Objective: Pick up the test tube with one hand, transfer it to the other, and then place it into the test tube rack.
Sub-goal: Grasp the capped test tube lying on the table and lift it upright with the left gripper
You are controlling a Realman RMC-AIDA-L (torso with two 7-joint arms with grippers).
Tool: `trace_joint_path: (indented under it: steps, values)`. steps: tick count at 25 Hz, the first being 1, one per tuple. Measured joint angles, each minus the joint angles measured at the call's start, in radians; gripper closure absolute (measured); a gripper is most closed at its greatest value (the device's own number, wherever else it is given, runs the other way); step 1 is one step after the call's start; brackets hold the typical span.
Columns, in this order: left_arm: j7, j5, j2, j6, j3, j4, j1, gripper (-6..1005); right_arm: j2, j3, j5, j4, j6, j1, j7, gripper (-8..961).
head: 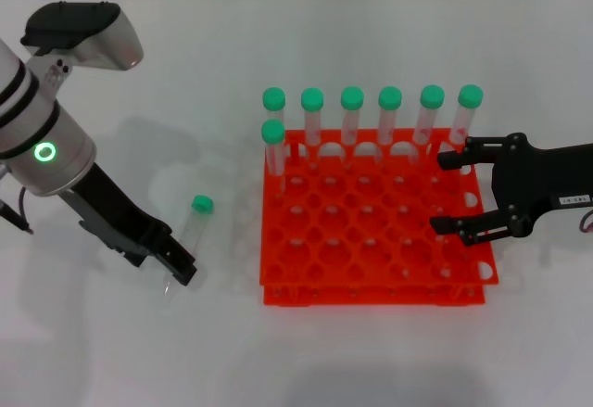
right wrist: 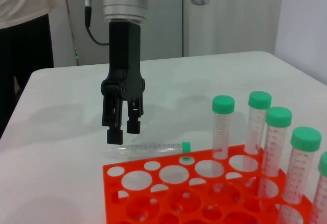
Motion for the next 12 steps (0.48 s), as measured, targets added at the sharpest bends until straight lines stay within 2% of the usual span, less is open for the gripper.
trace_joint_path:
  steps: [12]
  values:
    - [0.01, 0.025, -0.015, -0.048, 0.0, -0.027, -0.012, 213, 0.004, -0.001, 0.002, 0.004, 0.01, 0.0, -0.011, 97]
